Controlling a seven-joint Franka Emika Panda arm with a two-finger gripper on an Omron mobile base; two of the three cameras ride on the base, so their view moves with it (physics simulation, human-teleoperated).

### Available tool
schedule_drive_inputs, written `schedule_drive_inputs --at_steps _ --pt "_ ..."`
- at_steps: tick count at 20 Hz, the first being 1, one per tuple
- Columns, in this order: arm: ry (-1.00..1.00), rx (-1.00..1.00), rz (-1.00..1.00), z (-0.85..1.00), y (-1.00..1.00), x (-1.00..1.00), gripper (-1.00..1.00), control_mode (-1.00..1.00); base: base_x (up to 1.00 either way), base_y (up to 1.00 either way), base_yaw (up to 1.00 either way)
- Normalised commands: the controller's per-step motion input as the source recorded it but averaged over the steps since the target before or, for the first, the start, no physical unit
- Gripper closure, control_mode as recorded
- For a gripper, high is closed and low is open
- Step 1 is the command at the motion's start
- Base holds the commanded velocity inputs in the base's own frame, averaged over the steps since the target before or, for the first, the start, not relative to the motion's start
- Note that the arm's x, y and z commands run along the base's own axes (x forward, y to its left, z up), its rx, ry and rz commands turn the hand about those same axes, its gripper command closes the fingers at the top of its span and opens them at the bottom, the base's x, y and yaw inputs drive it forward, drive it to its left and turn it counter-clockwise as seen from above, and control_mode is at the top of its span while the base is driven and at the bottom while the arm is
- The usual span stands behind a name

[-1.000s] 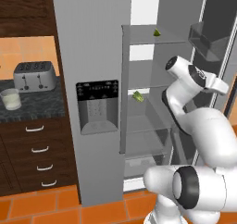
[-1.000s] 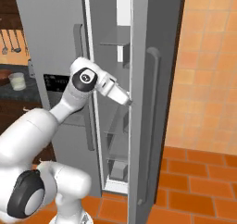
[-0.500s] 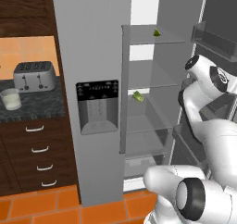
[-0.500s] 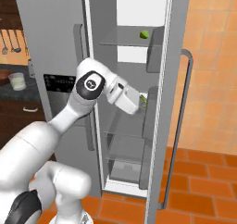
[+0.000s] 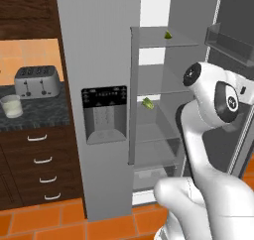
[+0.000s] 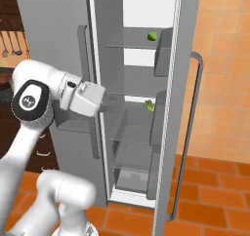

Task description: Grab a lemon wedge from the fridge and one ice cube from the ice bowl, and put them in the glass of lemonade.

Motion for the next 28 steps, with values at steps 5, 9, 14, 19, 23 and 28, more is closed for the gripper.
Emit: schedule_drive_inputs --at_steps 5,9,14,19,23,28 --pt "0.05 0.03 0.46 -0.12 1.00 -0.43 -1.00 -1.00 0.00 0.00 0.00" --pt "0.23 0.27 0.46 -0.10 1.00 -0.07 -1.00 -1.00 0.00 0.00 0.00" --pt "0.50 0.61 0.52 -0.15 0.50 0.17 -1.00 -1.00 0.00 0.00 0.00" --pt "0.22 0.58 0.45 -0.16 -0.13 0.59 -1.00 -1.00 0.00 0.00 0.00" --pt "0.01 0.08 0.04 -0.03 -0.02 0.10 -1.00 -1.00 0.00 0.00 0.00" --pt "0.00 0.00 0.00 -0.03 -0.02 0.24 -1.00 -1.00 0.00 0.00 0.00"
